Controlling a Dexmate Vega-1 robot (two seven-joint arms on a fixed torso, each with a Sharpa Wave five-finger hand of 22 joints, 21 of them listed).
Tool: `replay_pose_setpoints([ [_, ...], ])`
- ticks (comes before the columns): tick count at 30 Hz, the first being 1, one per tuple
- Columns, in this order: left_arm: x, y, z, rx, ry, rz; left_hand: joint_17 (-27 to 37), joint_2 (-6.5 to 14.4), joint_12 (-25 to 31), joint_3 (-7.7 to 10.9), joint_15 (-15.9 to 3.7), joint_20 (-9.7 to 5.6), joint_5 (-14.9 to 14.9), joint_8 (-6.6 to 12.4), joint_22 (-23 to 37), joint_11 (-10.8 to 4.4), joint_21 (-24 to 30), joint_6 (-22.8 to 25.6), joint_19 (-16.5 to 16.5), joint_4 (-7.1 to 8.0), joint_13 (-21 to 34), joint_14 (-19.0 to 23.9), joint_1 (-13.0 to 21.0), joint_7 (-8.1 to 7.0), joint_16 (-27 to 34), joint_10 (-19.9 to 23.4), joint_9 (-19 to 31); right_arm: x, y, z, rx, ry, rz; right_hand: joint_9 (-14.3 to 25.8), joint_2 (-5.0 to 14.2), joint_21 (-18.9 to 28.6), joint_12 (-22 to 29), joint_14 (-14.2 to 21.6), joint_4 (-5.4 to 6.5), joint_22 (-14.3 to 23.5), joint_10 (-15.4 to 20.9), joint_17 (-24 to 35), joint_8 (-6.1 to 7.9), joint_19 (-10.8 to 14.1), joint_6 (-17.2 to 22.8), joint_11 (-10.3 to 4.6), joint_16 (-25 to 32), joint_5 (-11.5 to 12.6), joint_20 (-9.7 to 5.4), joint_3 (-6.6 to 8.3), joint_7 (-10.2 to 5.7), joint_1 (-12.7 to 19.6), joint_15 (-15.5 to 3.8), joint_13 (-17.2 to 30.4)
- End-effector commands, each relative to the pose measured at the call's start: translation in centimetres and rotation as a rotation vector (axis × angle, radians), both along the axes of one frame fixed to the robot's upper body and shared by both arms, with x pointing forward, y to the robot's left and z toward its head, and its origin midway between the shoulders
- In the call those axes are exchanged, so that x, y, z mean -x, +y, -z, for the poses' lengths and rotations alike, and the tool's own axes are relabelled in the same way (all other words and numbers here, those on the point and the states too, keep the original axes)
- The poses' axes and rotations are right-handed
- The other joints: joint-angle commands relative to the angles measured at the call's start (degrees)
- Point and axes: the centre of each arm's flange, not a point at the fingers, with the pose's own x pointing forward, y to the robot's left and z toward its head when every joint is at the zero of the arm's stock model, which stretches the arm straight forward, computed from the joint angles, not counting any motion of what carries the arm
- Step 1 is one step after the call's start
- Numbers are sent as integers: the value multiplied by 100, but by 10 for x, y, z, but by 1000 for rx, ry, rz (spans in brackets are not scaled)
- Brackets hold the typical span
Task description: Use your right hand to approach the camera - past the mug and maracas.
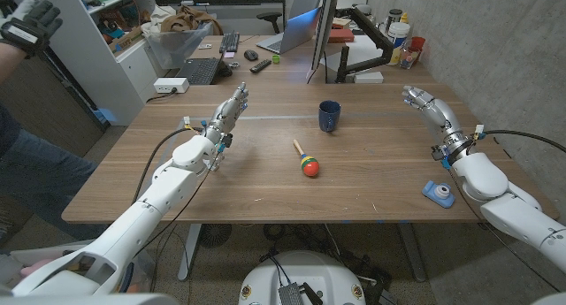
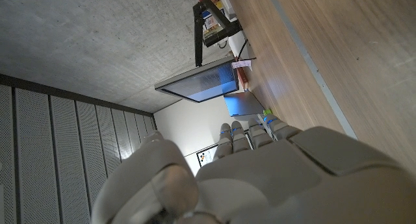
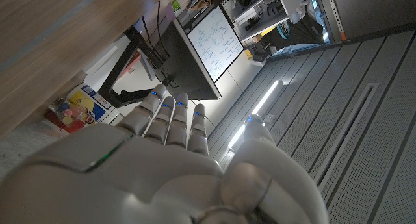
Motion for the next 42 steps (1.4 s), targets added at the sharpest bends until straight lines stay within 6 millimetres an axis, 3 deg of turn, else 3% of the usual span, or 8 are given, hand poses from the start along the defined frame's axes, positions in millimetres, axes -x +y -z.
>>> replay_pose_setpoints([
  [1,0,4,0,-6,7,-8,5,21,34,-42,46,-10,-28,19,16,21,40,31,-33,14,17,2,49,41,41,-5,26,6,-3,3,11,-3,19,25,-15,11,-9,64,-33,18,55,14,26,66,72,-120,2,19,-39,24,-38,38,-41,30],
  [9,-1,4,-3,-10,3,-4,6,25,36,-50,52,-1,-30,19,16,33,39,34,-41,14,17,-3,52,53,40,-2,26,11,-7,7,5,4,30,26,-8,6,-18,67,-35,18,58,13,24,77,90,-79,-7,19,-51,29,-51,41,-39,27],
  [42,-2,2,-5,-30,9,-20,7,43,34,-78,71,18,-36,22,16,53,37,53,-61,14,16,-32,64,44,35,-12,27,23,-18,16,73,40,62,27,0,-19,-46,68,-38,18,54,15,17,73,147,-165,-29,18,-85,37,-75,37,-39,25],
])
